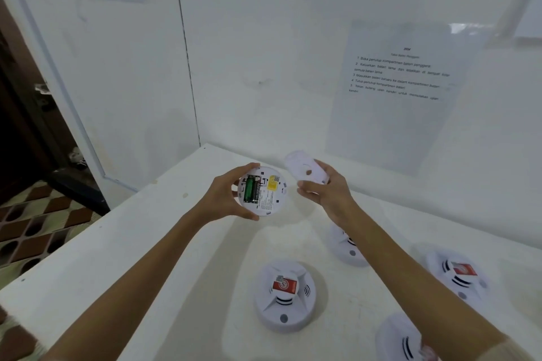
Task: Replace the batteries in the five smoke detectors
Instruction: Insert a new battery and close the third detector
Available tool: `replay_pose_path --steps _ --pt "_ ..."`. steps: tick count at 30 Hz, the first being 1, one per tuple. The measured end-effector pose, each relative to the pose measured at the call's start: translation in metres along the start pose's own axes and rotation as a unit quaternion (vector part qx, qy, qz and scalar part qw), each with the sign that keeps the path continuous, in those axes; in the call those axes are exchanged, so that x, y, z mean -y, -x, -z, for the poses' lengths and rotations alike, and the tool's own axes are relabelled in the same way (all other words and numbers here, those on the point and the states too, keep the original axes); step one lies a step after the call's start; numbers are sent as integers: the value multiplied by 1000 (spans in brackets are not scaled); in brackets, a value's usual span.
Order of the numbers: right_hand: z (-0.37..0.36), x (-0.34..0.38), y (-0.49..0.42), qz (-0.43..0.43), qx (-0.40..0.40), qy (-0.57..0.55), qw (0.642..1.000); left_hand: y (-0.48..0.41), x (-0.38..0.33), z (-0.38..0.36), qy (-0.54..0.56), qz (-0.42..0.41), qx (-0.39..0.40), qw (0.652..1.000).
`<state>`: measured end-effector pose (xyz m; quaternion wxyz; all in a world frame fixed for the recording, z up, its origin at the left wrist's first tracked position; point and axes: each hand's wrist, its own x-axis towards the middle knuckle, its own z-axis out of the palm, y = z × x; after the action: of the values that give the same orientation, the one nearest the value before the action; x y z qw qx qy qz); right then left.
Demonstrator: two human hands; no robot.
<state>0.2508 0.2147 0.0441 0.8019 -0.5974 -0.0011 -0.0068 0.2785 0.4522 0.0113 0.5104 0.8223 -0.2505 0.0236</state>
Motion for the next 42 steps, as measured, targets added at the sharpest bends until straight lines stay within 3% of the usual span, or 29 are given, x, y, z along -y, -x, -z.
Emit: replay_pose_path --steps 2,3,5,6,8,9,11,18,21,23,30,38,42 --pt "-3 -5 5 131 -8 125 983 -4 -2 -4 -2 -1 4 1000" --pt "-3 -10 6 229 -15 219 948 -6 -3 -6 0 -1 5 1000" --pt "0 -21 6 408 3 389 826 -9 -6 -9 2 -2 7 1000" --pt "1 -27 5 456 22 457 763 -10 -7 -10 3 -3 6 1000" --pt "5 -39 2 502 43 558 659 -11 -11 -11 14 -6 2 1000" --pt "6 -43 2 512 48 589 623 -10 -13 -12 19 -9 -1 1000" --pt "10 -46 0 515 67 619 590 -10 -16 -12 19 -15 -5 1000" --pt "4 -42 3 460 77 610 640 -11 -17 -13 -1 -32 -15 999" --pt "2 -37 3 418 88 557 712 -12 -18 -12 1 -38 -10 999" --pt "2 -30 3 397 112 534 739 -11 -20 -10 -2 -47 -4 999" --pt "1 -26 -5 424 144 551 704 -13 -25 -12 -23 -89 7 996" --pt "-2 -24 -1 422 95 597 676 -9 -27 -13 -19 -87 -8 996" --pt "-3 -19 -3 440 134 596 658 -6 -27 -12 -30 -86 -6 996"
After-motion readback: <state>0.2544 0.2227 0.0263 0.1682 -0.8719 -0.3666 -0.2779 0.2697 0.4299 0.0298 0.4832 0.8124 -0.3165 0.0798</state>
